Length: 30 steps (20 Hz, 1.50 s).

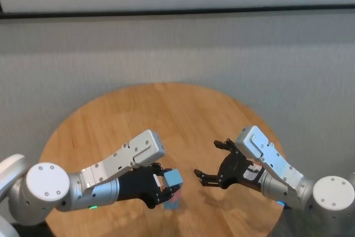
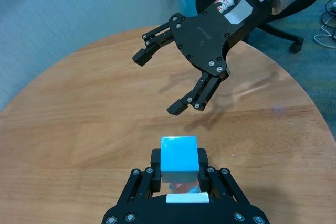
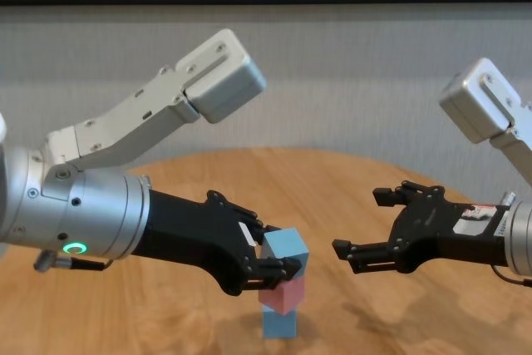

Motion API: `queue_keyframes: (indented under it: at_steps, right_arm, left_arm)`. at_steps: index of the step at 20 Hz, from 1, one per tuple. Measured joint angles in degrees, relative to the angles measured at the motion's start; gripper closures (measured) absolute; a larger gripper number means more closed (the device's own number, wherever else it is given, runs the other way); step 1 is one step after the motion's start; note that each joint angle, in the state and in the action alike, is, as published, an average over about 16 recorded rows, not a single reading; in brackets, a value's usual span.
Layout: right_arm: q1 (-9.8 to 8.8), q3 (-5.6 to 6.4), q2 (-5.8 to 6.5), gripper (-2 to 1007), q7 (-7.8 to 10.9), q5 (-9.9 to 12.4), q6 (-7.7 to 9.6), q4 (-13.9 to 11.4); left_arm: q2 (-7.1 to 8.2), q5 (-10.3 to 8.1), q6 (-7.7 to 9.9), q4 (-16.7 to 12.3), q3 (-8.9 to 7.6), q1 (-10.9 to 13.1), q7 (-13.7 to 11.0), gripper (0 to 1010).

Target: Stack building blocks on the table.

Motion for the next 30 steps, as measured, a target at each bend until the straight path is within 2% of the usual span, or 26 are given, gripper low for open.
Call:
queue_keyframes:
  at_steps: [5,12,17,21,25,30]
  right_arm:
    - [0.0,0.0,0.0,4,0.0,0.0,0.0,0.0]
    - [0.0,0.0,0.0,4,0.0,0.0,0.0,0.0]
    - [0.0,0.0,0.0,4,0.0,0.0,0.0,0.0]
    - [0.0,0.0,0.0,4,0.0,0.0,0.0,0.0]
    - [0.0,0.0,0.0,4,0.0,0.0,0.0,0.0]
    - [0.0,0.0,0.0,4,0.0,0.0,0.0,0.0]
  left_arm:
    - [-0.17,0.0,-0.07,0.3,-0.12,0.0,0.2,472]
    - [-0.29,-0.49,-0.25,-0.1,-0.81,0.0,0.6,229]
    - [-0.13,-1.41,-0.55,-1.2,-1.9,0.1,1.1,85]
    - [-0.36,-2.71,-1.03,-1.2,-3.26,-0.1,1.8,27]
    - [-1.35,-4.18,-2.06,1.0,-4.87,-0.9,2.9,8]
    - [-3.2,-5.63,-3.69,6.0,-6.63,-2.6,4.3,8]
